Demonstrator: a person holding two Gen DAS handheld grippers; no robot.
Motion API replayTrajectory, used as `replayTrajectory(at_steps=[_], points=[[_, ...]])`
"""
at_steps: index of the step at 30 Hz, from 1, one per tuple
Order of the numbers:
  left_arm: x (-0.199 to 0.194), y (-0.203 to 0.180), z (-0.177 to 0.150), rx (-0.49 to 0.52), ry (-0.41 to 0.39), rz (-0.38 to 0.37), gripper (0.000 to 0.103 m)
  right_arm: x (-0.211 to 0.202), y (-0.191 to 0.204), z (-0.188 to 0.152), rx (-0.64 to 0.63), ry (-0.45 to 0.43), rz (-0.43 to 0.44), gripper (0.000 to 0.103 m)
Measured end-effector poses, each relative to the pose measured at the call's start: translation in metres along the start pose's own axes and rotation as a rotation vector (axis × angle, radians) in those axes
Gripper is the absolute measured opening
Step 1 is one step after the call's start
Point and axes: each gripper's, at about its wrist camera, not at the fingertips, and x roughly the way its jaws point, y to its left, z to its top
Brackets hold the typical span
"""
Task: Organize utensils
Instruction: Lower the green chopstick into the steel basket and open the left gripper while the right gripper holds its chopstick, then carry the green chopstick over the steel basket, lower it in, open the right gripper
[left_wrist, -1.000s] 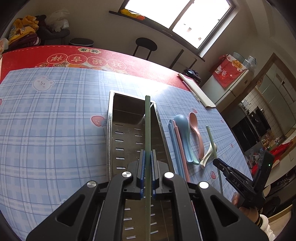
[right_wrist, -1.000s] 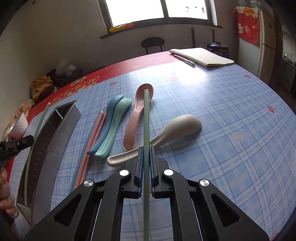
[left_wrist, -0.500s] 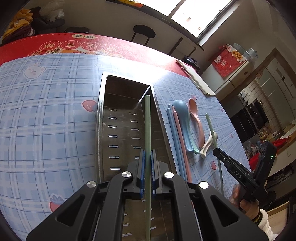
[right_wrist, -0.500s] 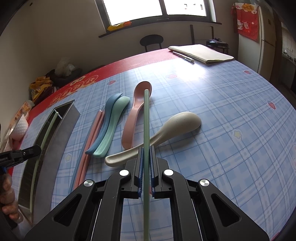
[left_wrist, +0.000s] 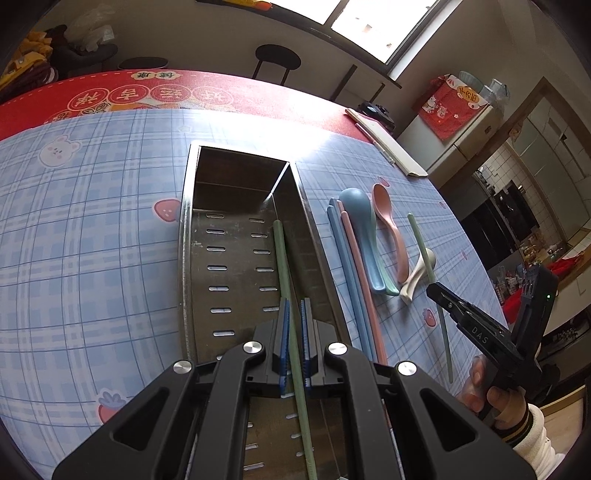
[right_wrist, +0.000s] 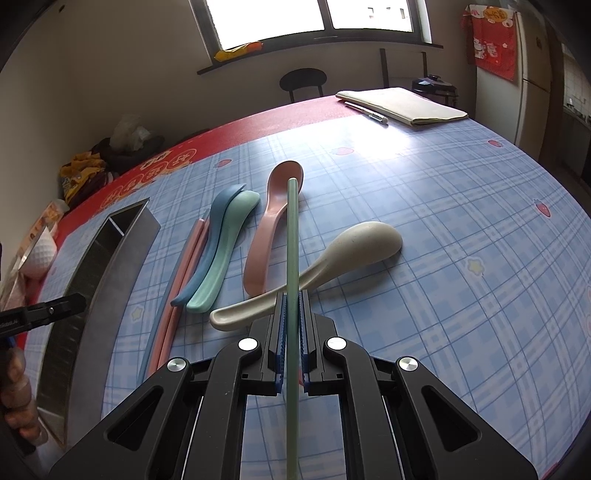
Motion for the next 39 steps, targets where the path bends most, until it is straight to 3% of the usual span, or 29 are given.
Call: replayTrajectory(at_steps=[5, 8, 14, 16, 19, 25, 39], points=[[-0.008, -0.007, 0.002, 0.049, -0.035, 0.031, 0.007, -0.001, 0.0, -0.001, 0.006, -0.003, 0.001, 0.006], [-0.017, -0.012, 0.003, 0.111, -0.076, 0.098, 0.012, -0.002, -0.002, 0.0, 0.014, -0.006, 0.001, 0.006], [-0.039, -0.019, 0.007, 0.19, -0.18, 0.228, 0.044, -0.01, -0.001, 0.001, 0.029, -0.013, -0.014, 0.006], [-0.047, -0.02, 0.006, 0.219, -0.211, 0.259, 0.066, -0.013, 0.001, 0.002, 0.035, -0.011, -0.014, 0.006], [-0.058, -0.017, 0.002, 0.247, -0.257, 0.297, 0.091, -0.017, 0.004, 0.003, 0.074, -0.002, 0.012, 0.006], [-0.072, 0.008, -0.002, 0.185, -0.273, 0.31, 0.097, -0.022, 0.032, 0.003, 0.106, 0.033, 0.056, 0.006], [-0.091, 0.031, -0.005, 0.165, -0.336, 0.37, 0.097, -0.006, 0.12, 0.017, 0.147, 0.132, 0.194, 0.006]])
